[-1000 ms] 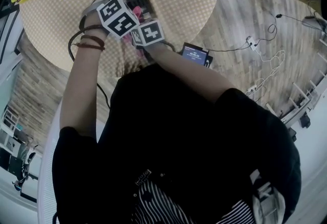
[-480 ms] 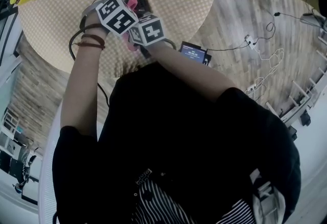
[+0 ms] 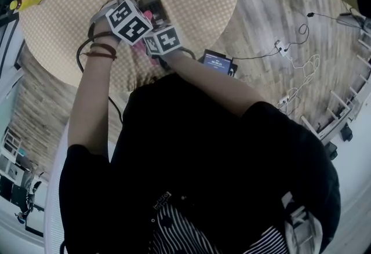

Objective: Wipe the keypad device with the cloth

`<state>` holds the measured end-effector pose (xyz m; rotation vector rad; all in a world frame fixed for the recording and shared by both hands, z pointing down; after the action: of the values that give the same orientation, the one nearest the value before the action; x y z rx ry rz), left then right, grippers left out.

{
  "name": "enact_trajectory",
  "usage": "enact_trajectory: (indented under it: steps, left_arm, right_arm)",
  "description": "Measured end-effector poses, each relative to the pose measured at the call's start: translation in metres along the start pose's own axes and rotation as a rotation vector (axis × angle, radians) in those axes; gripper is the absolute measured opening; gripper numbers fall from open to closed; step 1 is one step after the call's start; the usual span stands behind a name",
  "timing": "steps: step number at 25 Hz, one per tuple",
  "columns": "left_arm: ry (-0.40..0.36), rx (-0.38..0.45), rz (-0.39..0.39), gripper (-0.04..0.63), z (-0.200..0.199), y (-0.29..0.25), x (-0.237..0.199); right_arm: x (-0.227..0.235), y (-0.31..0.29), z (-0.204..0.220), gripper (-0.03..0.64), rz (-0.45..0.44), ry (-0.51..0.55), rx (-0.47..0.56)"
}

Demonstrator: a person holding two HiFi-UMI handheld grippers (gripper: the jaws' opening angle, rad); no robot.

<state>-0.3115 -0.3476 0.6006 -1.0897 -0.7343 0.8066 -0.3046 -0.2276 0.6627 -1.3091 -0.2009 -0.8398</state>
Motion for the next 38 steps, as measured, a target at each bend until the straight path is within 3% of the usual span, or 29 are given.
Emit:
enact_trajectory:
  steps: [3, 5, 12, 16, 19, 26, 29, 33, 38]
  left_arm:
    - [-0.015, -0.002, -0.024, -0.005, -0.001, 0.002, 0.001]
    - [-0.018, -0.001, -0.031, -0.005, 0.000, 0.002, 0.001]
    - [0.007, 0.008, -0.035, -0.004, 0.000, 0.003, 0.000]
    - [-0.053, -0.006, -0.063, -0.005, 0.001, 0.001, 0.002]
    - [-0.083, -0.023, -0.074, -0.005, 0.003, 0.000, 0.001]
    - [-0.077, -0.027, -0.081, -0.005, 0.003, 0.002, 0.002]
    - [-0.065, -0.024, -0.075, -0.005, 0.003, 0.001, 0.003]
    - [-0.061, -0.020, -0.062, -0.005, 0.005, -0.001, 0.007]
    - [-0.053, -0.020, -0.058, -0.003, 0.008, -0.001, 0.007]
  right_arm:
    - [-0.004, 0.004, 0.001, 0.064, -0.021, -0.106, -0.019]
    - [-0.009, 0.012, -0.018, 0.064, -0.053, -0.150, 0.055]
    - [-0.015, 0.035, -0.061, 0.064, -0.081, -0.053, 0.207]
    - [-0.012, 0.031, -0.051, 0.064, -0.107, -0.032, 0.182]
    - [-0.003, 0.020, -0.028, 0.064, -0.113, -0.078, 0.145]
    - [0.032, 0.003, 0.025, 0.065, -0.015, -0.152, 0.003]
    - [0.025, 0.012, 0.017, 0.064, -0.024, -0.125, 0.024]
    - [0.002, 0.031, -0.027, 0.064, -0.069, -0.088, 0.144]
    - [-0.021, 0.039, -0.054, 0.064, -0.103, 0.031, 0.205]
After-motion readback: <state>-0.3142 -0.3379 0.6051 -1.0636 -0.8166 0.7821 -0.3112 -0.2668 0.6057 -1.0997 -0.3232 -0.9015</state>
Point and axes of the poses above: the fingertips, and each gripper's own axes: y backward along the fingers, x to its right, z out of its underside, the point moved 1 cm from there along y, backward along the fingers, and after that the axes turned 3 degrees about y, right-handed, at the moved point
